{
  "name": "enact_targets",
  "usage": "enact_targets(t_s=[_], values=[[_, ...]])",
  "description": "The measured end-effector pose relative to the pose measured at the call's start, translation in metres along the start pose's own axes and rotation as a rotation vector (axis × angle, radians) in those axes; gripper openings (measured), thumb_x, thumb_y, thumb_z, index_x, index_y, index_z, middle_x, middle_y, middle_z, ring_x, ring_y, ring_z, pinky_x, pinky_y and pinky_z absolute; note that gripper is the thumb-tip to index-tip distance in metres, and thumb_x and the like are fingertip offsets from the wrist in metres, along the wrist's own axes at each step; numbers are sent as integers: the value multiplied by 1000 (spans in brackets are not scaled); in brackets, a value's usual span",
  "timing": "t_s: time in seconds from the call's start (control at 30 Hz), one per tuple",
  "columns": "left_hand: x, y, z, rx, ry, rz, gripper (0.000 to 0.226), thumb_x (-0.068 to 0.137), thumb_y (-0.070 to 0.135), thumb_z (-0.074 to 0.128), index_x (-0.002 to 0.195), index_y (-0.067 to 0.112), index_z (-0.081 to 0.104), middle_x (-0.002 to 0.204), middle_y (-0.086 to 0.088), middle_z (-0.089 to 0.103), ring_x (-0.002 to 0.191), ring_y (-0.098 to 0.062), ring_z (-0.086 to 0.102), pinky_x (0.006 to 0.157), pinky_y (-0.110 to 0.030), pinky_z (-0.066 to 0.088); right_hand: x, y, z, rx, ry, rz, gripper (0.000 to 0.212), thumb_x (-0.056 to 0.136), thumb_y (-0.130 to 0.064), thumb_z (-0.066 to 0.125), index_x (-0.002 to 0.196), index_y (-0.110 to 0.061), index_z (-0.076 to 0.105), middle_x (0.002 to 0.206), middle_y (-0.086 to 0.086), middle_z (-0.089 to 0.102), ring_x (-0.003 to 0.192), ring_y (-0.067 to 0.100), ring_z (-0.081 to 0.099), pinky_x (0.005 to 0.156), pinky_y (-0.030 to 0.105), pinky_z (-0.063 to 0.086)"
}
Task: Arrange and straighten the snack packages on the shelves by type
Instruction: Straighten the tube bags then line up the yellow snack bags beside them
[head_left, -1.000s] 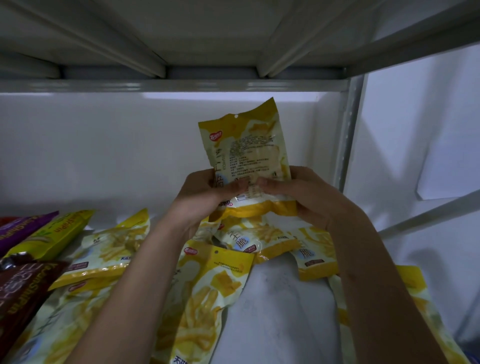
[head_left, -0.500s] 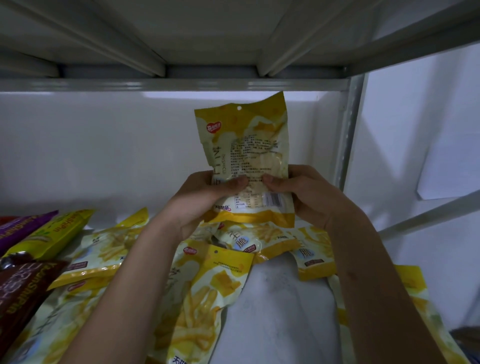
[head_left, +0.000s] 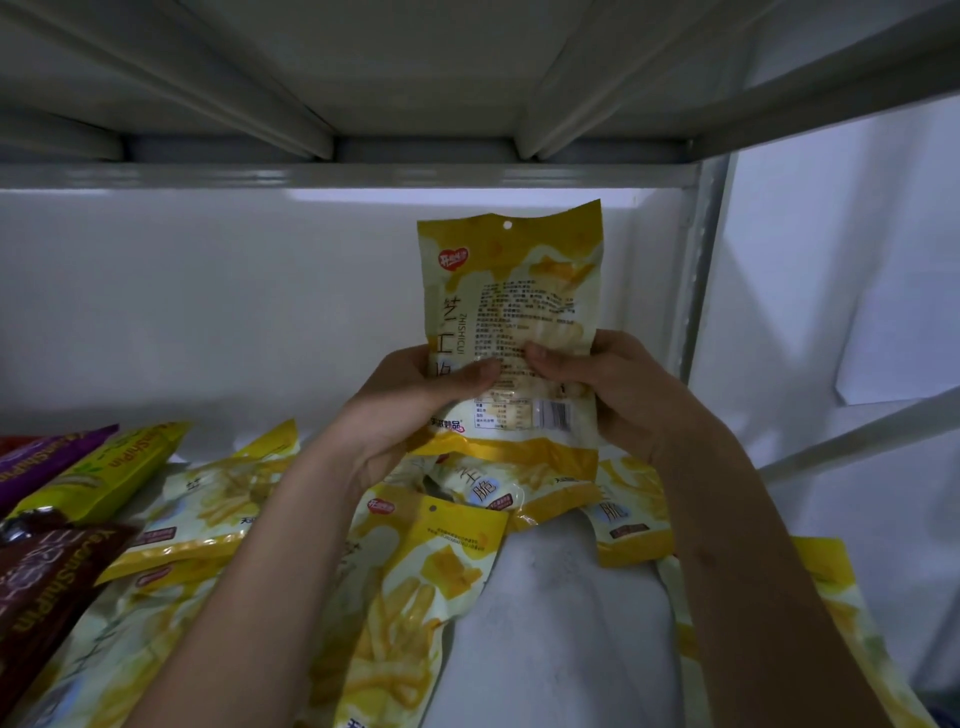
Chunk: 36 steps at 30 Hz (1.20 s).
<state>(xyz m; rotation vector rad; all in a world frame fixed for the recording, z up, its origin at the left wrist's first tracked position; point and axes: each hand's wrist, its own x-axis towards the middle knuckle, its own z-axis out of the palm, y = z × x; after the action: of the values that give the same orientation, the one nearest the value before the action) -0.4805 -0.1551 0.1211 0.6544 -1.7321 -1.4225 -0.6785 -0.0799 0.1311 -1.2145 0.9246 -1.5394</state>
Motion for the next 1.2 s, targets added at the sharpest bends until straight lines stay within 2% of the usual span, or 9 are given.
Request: enact_targets(t_s=[0.1, 0.3, 0.5, 0.63, 0.7, 0.8, 0.93, 1.07, 1.2], values=[[-1, 1, -1, -84, 26, 24, 52, 70, 23, 83, 118, 7, 73, 110, -12, 80, 103, -31, 77, 85, -39, 63, 0, 0, 2, 5, -11, 2, 41, 81, -6, 75, 121, 1, 70, 118, 15, 77, 109, 30, 76, 85, 37, 64], [2, 3, 1, 28, 27, 37, 31, 87, 15, 77, 119, 16, 73, 111, -3, 80, 105, -24, 76, 94, -40, 57, 2, 3, 1, -24, 49, -91, 38, 78, -8, 76, 114, 1, 73, 114, 15, 79, 106, 29, 77, 85, 36, 64], [-3, 5, 0, -49, -16, 27, 47, 82, 28, 83, 124, 10, 72, 117, -9, 78, 109, -31, 75, 100, -47, 57, 1, 0, 1, -6, 19, -73, 43, 80, -5, 75, 121, 6, 70, 119, 18, 76, 111, 32, 75, 89, 40, 63], [-4, 6, 2, -67, 64, 85, 27, 89, 14, 75, 116, 9, 75, 109, -9, 80, 98, -28, 78, 80, -36, 64, 0, -1, 7, 10, -2, -111, 42, 80, -4, 74, 120, 5, 69, 118, 16, 77, 109, 30, 75, 84, 36, 63], [-3, 5, 4, -73, 81, 97, 32, 82, 16, 80, 113, 8, 76, 105, -10, 81, 94, -27, 79, 75, -32, 63, 0, -1, 8, 25, 21, -144, 39, 83, -5, 73, 121, 6, 69, 119, 17, 77, 110, 32, 75, 86, 39, 63], [-3, 7, 6, -58, 78, 73, 48, 68, 25, 85, 112, 8, 76, 104, -11, 81, 94, -30, 79, 78, -37, 63, 0, 0, 6, -10, 58, -173, 35, 83, -7, 74, 117, 3, 72, 118, 17, 77, 110, 33, 75, 89, 43, 63], [-4, 8, 5, -79, 5, 33, 52, 72, 30, 81, 118, 6, 73, 111, -15, 79, 102, -36, 77, 92, -46, 61, -2, -3, 5, -11, 49, -151, 38, 82, -7, 75, 118, 4, 71, 118, 19, 77, 109, 35, 75, 87, 43, 64], [-5, 6, 7, -129, 23, 68, 47, 74, 22, 80, 117, 4, 75, 111, -17, 79, 102, -37, 77, 88, -47, 63, -3, -6, 6, -1, 22, -136, 43, 83, -8, 75, 124, 5, 68, 120, 18, 76, 111, 34, 75, 87, 43, 63], [-4, 6, 6, -132, 68, 82, 47, 69, 18, 84, 113, 4, 76, 107, -16, 79, 99, -38, 77, 85, -46, 63, -3, -5, 9, 20, 38, -192, 38, 81, -9, 74, 117, 2, 71, 116, 17, 77, 108, 33, 76, 86, 42, 63]])
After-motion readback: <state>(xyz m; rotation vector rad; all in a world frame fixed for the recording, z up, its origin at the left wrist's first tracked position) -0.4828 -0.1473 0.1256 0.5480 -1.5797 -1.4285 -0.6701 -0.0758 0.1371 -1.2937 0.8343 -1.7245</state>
